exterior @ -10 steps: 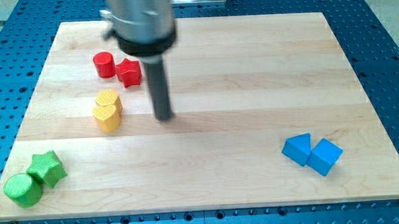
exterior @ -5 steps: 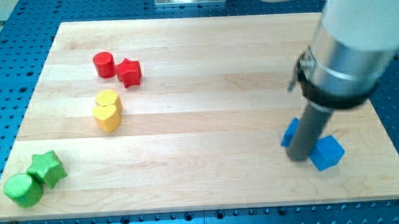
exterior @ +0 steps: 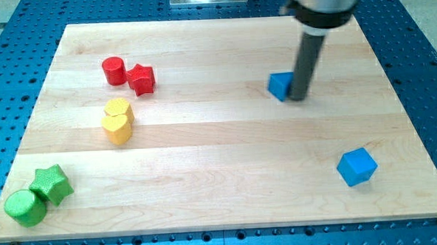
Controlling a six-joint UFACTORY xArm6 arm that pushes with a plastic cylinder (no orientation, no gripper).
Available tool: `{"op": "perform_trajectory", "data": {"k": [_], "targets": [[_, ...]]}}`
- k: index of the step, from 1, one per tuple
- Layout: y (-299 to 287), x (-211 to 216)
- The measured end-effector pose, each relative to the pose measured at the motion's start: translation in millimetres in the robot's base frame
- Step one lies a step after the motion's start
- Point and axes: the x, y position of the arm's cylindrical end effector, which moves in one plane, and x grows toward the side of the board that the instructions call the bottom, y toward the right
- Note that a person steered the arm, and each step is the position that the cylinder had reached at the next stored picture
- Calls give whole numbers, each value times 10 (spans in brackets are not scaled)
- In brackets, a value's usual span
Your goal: Drag the blue triangle to the bottom right of the red star
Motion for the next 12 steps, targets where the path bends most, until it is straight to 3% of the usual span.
{"op": "perform_trajectory", "data": {"k": [1, 2, 3, 4, 5, 6, 8, 10, 12], "targets": [[188, -61], [-78, -325], [-933, -324], [-1057, -337], [-659, -349], [-675, -70], [-57, 177], [-853, 263], [-1096, 431]]}}
